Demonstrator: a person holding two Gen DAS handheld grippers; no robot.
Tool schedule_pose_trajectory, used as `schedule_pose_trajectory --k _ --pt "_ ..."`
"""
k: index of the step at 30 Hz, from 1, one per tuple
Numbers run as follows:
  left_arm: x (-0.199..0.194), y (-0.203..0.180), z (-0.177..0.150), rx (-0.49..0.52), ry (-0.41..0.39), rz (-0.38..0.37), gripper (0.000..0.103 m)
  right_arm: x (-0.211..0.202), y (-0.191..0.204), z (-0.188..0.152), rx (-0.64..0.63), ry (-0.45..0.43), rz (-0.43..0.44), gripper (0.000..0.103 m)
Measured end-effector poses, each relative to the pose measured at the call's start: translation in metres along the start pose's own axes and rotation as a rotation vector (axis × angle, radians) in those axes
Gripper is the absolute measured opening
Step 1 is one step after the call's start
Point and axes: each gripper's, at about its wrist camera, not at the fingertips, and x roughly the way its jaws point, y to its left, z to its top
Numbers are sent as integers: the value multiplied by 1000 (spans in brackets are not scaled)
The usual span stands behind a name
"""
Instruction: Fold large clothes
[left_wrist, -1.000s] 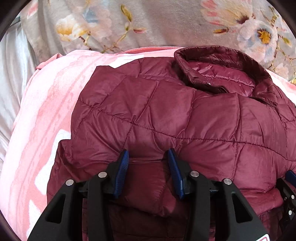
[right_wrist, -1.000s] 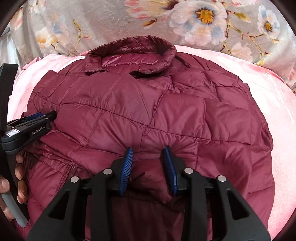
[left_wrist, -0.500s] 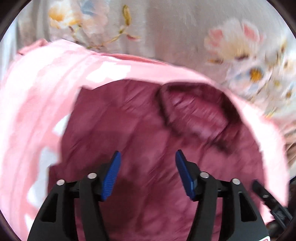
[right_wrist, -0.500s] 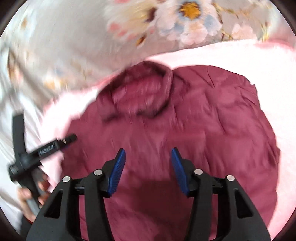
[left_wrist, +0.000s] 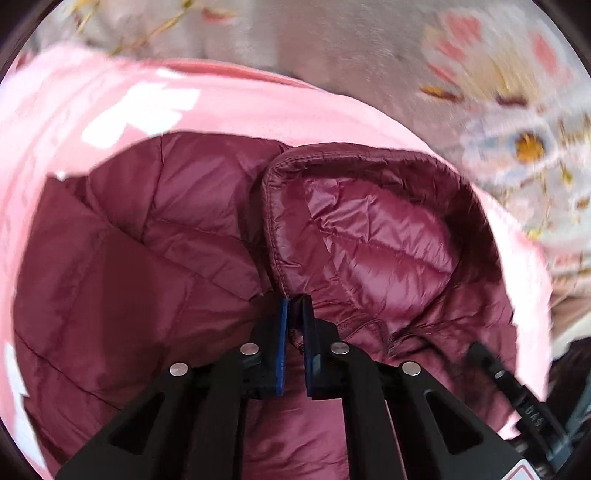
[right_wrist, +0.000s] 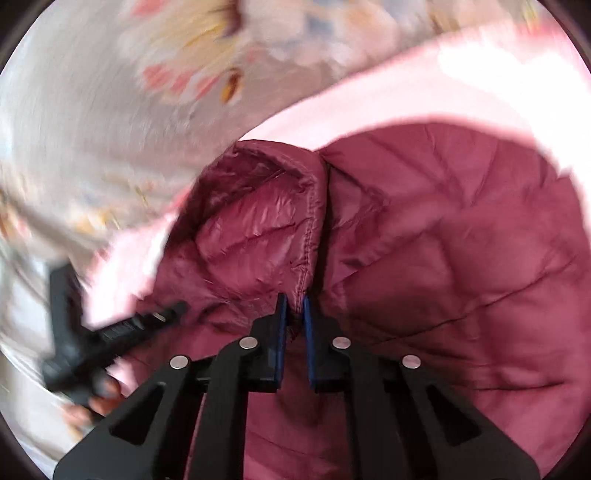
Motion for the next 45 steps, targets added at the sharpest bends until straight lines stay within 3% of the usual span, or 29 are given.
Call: schedule_pose_trajectory --k 5,11,18,20,22,25,27,31,35,37,41,45 --pt "11 -1 -19 91 -32 57 5 17 5 -14 -149 13 -131 8" --pt "18 -13 -38 211 -143 129 6 29 16 -31 -277 -35 -230 8" --pt "23 -28 -45 273 -196 206 7 30 16 -31 -284 -33 -236 9" --pt "20 -30 -45 271 -204 216 11 26 13 -29 -263 -22 -210 11" --pt "6 -22 -45 264 -183 193 13 15 10 -22 -220 11 -174 12" --pt "-29 -11 -31 228 -189 117 13 -17 8 4 -165 -38 -118 13" --pt "-50 -12 -8 211 -236 132 14 -30 11 33 -133 -79 -93 15" --pt "-64 -20 52 133 -277 157 25 -22 18 91 -44 -116 -72 15" --pt "-41 -22 95 26 -243 137 25 12 23 120 9 -120 -81 15" --pt "-14 -25 105 11 -170 129 25 34 24 121 3 -96 -115 15" --pt "25 -15 87 10 -72 112 25 56 21 99 -73 -29 -139 14" --pt "29 -6 64 99 -91 156 25 53 17 74 -166 -28 -183 14"
